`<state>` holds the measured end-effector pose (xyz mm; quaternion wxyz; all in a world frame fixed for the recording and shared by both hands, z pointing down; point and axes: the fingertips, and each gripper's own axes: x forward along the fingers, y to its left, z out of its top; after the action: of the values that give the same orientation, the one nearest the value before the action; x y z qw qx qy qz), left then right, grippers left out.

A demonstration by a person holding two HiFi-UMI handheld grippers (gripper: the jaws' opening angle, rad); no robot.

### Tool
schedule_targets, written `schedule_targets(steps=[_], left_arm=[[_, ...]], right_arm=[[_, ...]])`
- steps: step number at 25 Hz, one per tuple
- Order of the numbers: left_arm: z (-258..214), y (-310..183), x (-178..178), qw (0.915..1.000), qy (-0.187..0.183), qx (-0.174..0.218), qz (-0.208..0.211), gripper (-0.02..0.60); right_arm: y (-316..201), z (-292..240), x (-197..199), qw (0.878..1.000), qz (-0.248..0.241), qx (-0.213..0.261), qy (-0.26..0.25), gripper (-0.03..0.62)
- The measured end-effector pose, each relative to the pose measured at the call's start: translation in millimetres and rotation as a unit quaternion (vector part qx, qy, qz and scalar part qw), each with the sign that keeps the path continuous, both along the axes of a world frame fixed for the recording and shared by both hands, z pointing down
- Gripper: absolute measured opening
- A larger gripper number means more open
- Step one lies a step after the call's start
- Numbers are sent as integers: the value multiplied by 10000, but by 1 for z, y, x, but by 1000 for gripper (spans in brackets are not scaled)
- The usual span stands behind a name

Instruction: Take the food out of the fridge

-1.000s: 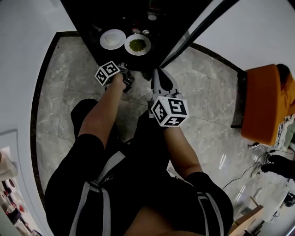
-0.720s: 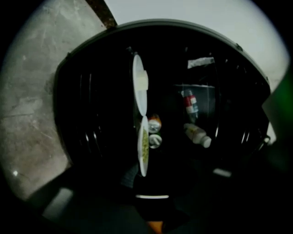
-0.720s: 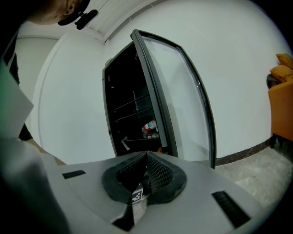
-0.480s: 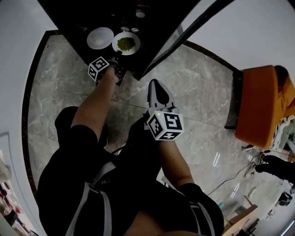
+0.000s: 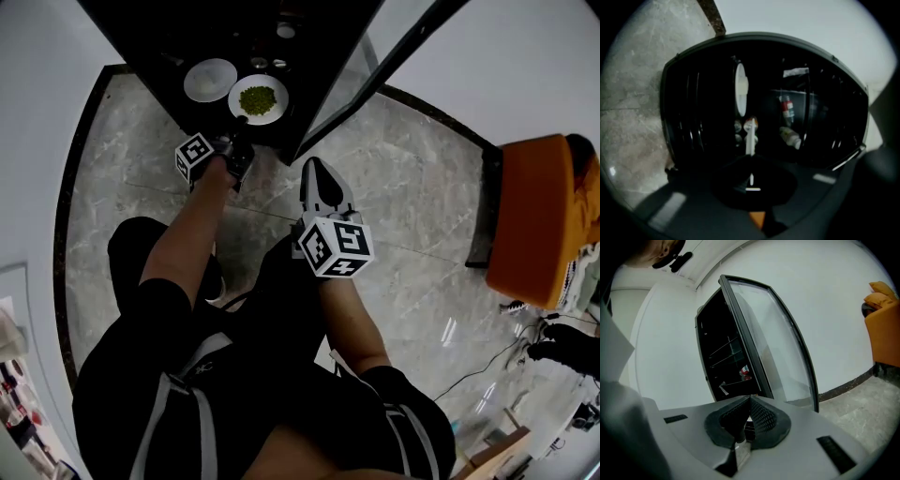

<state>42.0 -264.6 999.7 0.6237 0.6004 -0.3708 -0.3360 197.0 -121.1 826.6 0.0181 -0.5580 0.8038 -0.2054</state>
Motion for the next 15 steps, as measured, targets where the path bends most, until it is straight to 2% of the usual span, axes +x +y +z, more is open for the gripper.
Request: schedule_targets(steps=[4, 9, 12, 15], left_arm=[[-27, 29, -8, 9999, 51, -97, -37, 6], [-78, 107, -16, 9976, -197, -605, 270, 6], [-111, 139, -13, 9968, -248, -580, 486, 6], [-137, 147, -11, 9971, -187, -425, 608, 6]], right_arm=[[-8, 0, -4, 9999, -30, -3, -137, 0], [-18, -7, -22, 9997, -181, 61, -124, 0], [-29, -14, -28, 9997, -209, 128, -83, 0], [-40, -18, -26, 9998, -118, 182, 0, 0]])
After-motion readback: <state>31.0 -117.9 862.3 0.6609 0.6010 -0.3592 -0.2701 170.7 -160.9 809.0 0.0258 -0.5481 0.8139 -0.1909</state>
